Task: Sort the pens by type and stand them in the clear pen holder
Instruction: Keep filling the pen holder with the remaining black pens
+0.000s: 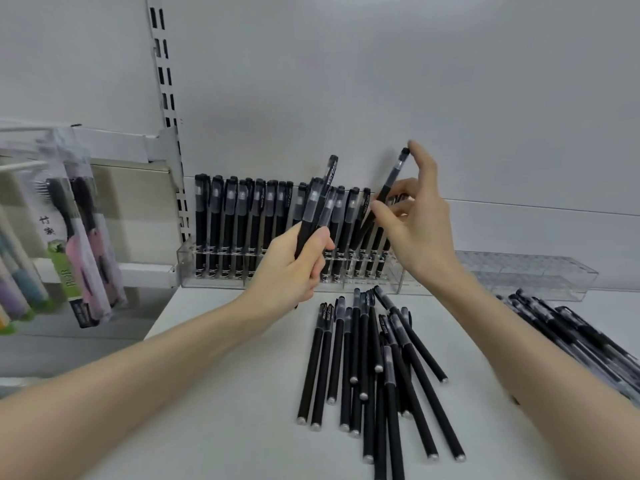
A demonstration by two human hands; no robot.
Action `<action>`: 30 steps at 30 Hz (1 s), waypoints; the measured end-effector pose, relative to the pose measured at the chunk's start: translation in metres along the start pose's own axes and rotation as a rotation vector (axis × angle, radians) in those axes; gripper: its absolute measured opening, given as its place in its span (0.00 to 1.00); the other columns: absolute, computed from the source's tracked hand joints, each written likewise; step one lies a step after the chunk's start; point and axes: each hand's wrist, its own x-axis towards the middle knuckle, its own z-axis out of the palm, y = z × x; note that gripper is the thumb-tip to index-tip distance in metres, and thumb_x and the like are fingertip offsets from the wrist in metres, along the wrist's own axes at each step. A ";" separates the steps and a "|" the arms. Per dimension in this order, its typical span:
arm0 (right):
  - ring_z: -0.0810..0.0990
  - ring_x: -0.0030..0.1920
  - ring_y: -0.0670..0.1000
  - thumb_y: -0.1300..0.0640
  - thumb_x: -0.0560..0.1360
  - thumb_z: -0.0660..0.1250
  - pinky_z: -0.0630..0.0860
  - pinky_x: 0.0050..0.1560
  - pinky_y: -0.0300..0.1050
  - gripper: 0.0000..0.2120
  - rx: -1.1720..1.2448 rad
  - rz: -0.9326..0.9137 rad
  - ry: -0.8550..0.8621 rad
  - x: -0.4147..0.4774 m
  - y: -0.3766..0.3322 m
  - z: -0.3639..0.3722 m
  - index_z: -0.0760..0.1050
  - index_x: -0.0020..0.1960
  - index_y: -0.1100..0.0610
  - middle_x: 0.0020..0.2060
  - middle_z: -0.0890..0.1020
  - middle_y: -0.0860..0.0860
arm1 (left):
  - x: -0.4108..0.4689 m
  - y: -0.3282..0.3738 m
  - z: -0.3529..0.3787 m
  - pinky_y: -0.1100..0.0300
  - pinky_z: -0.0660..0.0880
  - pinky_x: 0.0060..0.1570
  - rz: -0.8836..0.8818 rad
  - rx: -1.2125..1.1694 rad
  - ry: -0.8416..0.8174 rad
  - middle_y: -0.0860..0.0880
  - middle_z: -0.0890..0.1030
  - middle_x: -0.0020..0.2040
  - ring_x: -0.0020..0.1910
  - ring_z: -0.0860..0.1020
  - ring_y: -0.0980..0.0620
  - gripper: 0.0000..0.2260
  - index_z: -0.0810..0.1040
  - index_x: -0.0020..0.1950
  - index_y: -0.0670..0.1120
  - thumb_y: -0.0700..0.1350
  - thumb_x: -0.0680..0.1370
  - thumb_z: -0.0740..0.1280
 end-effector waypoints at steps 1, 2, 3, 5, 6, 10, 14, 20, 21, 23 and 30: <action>0.80 0.37 0.46 0.62 0.75 0.68 0.75 0.39 0.35 0.34 0.001 -0.005 0.000 0.002 0.002 0.001 0.55 0.74 0.51 0.44 0.77 0.48 | 0.001 -0.003 0.001 0.60 0.66 0.24 0.001 0.001 0.016 0.47 0.67 0.29 0.24 0.63 0.52 0.10 0.72 0.46 0.41 0.46 0.82 0.58; 0.80 0.37 0.47 0.62 0.75 0.68 0.76 0.39 0.37 0.32 0.009 -0.008 -0.003 0.003 0.003 0.003 0.56 0.73 0.51 0.43 0.76 0.46 | 0.001 -0.005 0.000 0.60 0.71 0.25 -0.009 -0.006 0.031 0.46 0.68 0.29 0.24 0.64 0.52 0.10 0.72 0.47 0.40 0.46 0.82 0.58; 0.80 0.37 0.49 0.61 0.75 0.68 0.76 0.39 0.39 0.31 0.020 -0.010 -0.003 0.004 0.005 0.005 0.57 0.73 0.51 0.42 0.75 0.45 | 0.001 -0.008 0.000 0.59 0.73 0.25 -0.026 -0.014 0.044 0.46 0.68 0.29 0.23 0.65 0.52 0.11 0.72 0.47 0.41 0.47 0.81 0.58; 0.80 0.37 0.51 0.61 0.76 0.68 0.76 0.39 0.41 0.29 0.041 -0.019 0.000 0.006 0.008 0.009 0.59 0.72 0.52 0.41 0.75 0.44 | 0.001 -0.012 -0.003 0.60 0.69 0.22 -0.063 -0.023 0.062 0.46 0.68 0.29 0.22 0.62 0.52 0.12 0.73 0.50 0.42 0.50 0.81 0.58; 0.80 0.36 0.51 0.61 0.76 0.67 0.76 0.38 0.40 0.28 0.043 -0.028 0.001 0.007 0.009 0.011 0.60 0.71 0.52 0.40 0.75 0.44 | 0.002 -0.014 -0.005 0.62 0.63 0.21 -0.080 -0.028 0.068 0.46 0.67 0.28 0.22 0.61 0.53 0.12 0.73 0.51 0.42 0.50 0.81 0.58; 0.81 0.36 0.51 0.61 0.76 0.67 0.77 0.38 0.41 0.27 0.042 -0.026 0.007 0.009 0.011 0.009 0.61 0.71 0.52 0.39 0.75 0.43 | 0.002 -0.018 -0.008 0.64 0.58 0.21 -0.078 -0.001 0.082 0.48 0.66 0.27 0.21 0.61 0.55 0.13 0.74 0.50 0.41 0.50 0.81 0.57; 0.80 0.34 0.50 0.62 0.76 0.66 0.79 0.41 0.46 0.27 0.020 -0.021 -0.043 0.008 0.014 0.008 0.61 0.71 0.51 0.39 0.76 0.45 | 0.001 -0.022 -0.007 0.66 0.59 0.21 -0.081 0.019 0.059 0.48 0.65 0.28 0.21 0.61 0.56 0.13 0.75 0.47 0.40 0.48 0.81 0.58; 0.79 0.35 0.49 0.62 0.75 0.68 0.77 0.42 0.46 0.24 -0.033 -0.027 -0.130 0.004 0.018 0.012 0.65 0.68 0.52 0.37 0.76 0.46 | -0.001 -0.025 -0.007 0.66 0.61 0.20 -0.104 0.006 0.040 0.48 0.67 0.27 0.20 0.62 0.54 0.12 0.74 0.49 0.42 0.50 0.81 0.58; 0.79 0.35 0.49 0.62 0.75 0.68 0.77 0.42 0.46 0.22 -0.044 -0.034 -0.155 0.003 0.018 0.013 0.66 0.67 0.52 0.36 0.77 0.46 | 0.000 -0.025 -0.007 0.66 0.59 0.20 -0.112 -0.009 0.043 0.48 0.67 0.27 0.20 0.61 0.54 0.13 0.74 0.49 0.43 0.51 0.81 0.58; 0.79 0.35 0.50 0.62 0.75 0.67 0.78 0.43 0.50 0.20 -0.080 -0.059 -0.197 0.001 0.019 0.014 0.68 0.65 0.52 0.36 0.79 0.48 | 0.001 -0.024 -0.009 0.67 0.57 0.21 -0.128 -0.020 0.048 0.48 0.66 0.27 0.20 0.59 0.55 0.13 0.74 0.49 0.42 0.51 0.81 0.57; 0.77 0.35 0.47 0.56 0.76 0.68 0.76 0.43 0.46 0.12 0.014 -0.027 -0.102 -0.001 0.005 0.005 0.75 0.59 0.52 0.36 0.79 0.47 | 0.000 -0.024 -0.006 0.67 0.55 0.22 -0.143 -0.041 -0.011 0.46 0.64 0.28 0.21 0.57 0.55 0.14 0.74 0.47 0.39 0.50 0.81 0.57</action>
